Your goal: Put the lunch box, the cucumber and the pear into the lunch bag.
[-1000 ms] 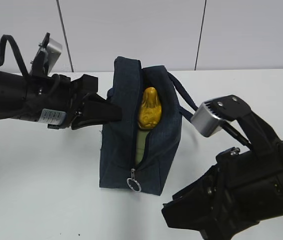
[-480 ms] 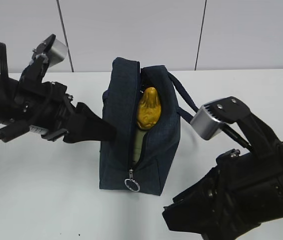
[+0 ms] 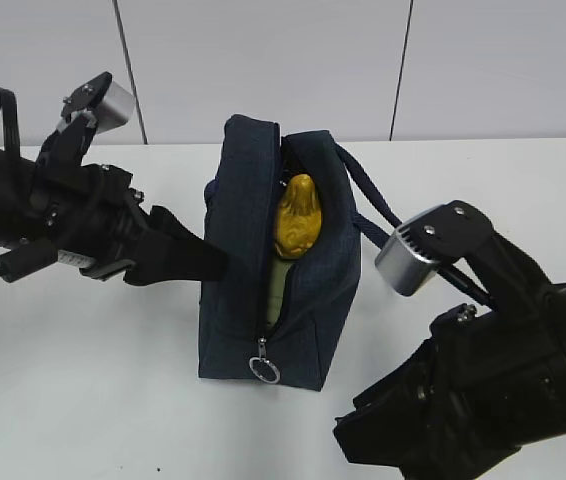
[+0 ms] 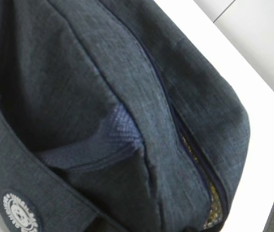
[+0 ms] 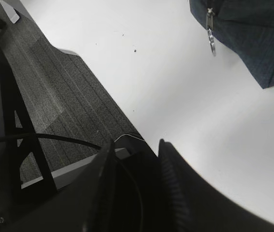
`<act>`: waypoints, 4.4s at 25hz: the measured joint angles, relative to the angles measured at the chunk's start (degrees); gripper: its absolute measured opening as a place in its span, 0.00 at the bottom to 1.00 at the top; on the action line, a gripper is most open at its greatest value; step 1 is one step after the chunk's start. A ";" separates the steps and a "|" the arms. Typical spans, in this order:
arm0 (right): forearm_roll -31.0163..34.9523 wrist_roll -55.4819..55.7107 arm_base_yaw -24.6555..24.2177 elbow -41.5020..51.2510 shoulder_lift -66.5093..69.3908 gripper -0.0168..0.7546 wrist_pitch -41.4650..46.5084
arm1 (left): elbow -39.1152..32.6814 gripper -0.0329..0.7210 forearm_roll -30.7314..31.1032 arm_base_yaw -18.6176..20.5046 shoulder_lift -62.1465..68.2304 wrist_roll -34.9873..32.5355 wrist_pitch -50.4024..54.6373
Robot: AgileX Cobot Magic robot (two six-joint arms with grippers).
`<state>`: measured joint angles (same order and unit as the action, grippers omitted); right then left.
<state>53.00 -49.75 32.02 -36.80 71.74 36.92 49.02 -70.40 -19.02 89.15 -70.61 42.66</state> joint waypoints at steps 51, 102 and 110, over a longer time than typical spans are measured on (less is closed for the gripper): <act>39.27 -50.34 -13.72 0.11 15.38 0.33 10.18 | 0.00 0.02 -4.81 -0.06 0.00 -0.18 -1.59; 49.74 -68.48 -4.75 -9.72 34.83 0.35 -5.22 | 0.00 0.02 -9.08 -0.06 0.00 -0.18 0.07; 49.74 -67.79 -4.75 -10.02 34.92 0.14 -4.73 | 0.00 0.02 -9.08 -0.06 0.00 -0.18 0.07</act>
<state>102.73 -117.54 27.27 -46.82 106.65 32.19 49.02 -79.48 -19.08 89.15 -70.79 42.72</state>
